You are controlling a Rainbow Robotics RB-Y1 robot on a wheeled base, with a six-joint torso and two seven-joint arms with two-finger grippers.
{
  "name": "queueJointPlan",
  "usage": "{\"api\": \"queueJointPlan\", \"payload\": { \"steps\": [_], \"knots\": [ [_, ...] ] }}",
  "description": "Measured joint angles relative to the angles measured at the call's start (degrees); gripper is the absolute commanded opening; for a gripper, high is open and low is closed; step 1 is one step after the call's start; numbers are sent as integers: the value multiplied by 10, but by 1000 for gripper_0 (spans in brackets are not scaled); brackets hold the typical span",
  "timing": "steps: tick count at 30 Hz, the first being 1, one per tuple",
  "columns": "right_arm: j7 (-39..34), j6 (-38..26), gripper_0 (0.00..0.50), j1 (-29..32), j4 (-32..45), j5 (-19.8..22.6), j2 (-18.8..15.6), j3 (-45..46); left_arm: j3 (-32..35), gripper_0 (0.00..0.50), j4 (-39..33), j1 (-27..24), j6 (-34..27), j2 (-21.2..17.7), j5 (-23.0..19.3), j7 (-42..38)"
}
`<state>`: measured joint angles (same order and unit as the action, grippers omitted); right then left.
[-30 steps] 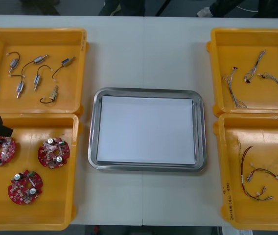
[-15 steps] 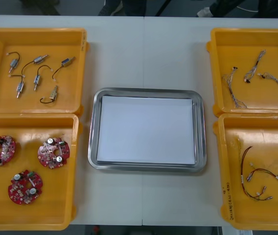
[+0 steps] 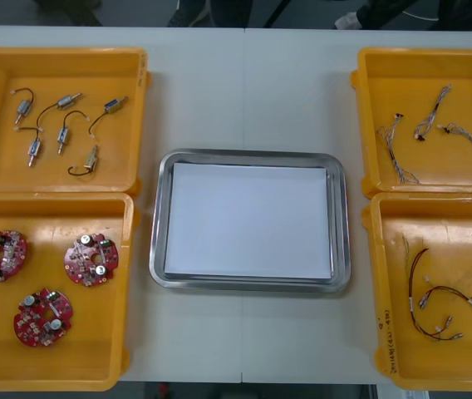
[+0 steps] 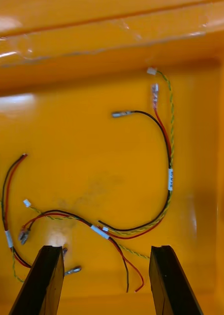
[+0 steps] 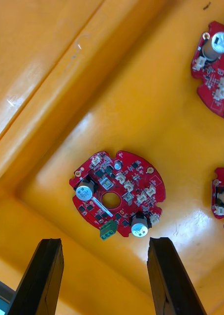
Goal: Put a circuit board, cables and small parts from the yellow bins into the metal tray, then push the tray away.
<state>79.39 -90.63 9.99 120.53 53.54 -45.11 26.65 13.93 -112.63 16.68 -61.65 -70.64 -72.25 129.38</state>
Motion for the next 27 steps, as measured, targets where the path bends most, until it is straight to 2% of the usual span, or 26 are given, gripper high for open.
{"api": "queueJointPlan", "payload": {
  "steps": [7, 10, 15, 21, 27],
  "knots": [
    [15, 23, 500, 0, -33, -3, -31, -22, -25, 500, 41, 14, 64, -6, -37, 186],
    [16, 34, 500, 0, -54, -3, -35, -30, -46, 500, 61, 14, 82, -8, -55, 234],
    [16, 48, 500, -1, -87, -5, -35, -44, -59, 500, 78, 14, 84, -10, -84, 237],
    [16, 98, 500, -2, -110, -21, -35, -79, -73, 500, 97, 12, 87, -14, -110, 237],
    [16, 127, 500, -3, -140, -27, -35, -99, -141, 500, 144, -31, 97, -18, -136, 237]
  ]
}}
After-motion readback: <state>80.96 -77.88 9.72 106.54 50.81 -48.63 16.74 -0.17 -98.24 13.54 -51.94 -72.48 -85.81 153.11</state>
